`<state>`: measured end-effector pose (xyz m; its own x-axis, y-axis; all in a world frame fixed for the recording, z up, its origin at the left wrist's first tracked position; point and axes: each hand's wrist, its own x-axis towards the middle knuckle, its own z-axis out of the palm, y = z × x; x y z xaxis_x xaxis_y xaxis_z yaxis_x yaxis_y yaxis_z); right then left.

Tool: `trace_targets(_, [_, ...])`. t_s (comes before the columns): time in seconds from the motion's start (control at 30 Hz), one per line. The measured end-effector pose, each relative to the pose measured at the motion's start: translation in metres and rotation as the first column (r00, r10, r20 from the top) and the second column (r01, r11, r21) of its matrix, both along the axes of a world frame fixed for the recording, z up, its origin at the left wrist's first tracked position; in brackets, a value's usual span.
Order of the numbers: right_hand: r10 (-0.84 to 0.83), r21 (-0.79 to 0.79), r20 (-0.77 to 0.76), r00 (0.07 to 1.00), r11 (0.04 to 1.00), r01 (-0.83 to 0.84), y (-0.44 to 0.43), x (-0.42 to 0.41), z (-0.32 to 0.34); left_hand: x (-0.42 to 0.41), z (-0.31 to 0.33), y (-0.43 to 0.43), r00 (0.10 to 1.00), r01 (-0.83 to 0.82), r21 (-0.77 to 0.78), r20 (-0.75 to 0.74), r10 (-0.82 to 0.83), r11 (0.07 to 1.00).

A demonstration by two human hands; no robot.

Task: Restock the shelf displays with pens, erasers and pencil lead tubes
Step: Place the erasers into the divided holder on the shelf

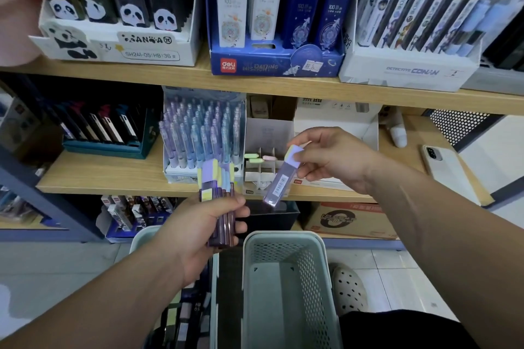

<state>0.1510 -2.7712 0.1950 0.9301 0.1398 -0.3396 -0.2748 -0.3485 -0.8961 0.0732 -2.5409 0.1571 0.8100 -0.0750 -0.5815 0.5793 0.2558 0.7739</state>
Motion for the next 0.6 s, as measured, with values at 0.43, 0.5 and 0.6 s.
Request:
trace_targets(0.43, [0.017,-0.355,0.309,0.951,0.93,0.098,-0.023,0.015,0.014,0.002,0.003,0.0,1.0,-0.003,-0.016,0.029,0.003,1.0])
trace_targets(0.5, [0.056,-0.45,0.363,0.93,0.885,0.123,-0.021,0.016,0.014,0.002,0.003,-0.002,1.0,-0.003,-0.016,0.028,0.003,1.0])
trace_targets(0.6, [0.247,-0.653,0.473,0.846,0.742,0.149,-0.015,0.014,0.016,0.003,0.002,-0.002,1.0,-0.001,-0.018,0.023,0.001,1.0])
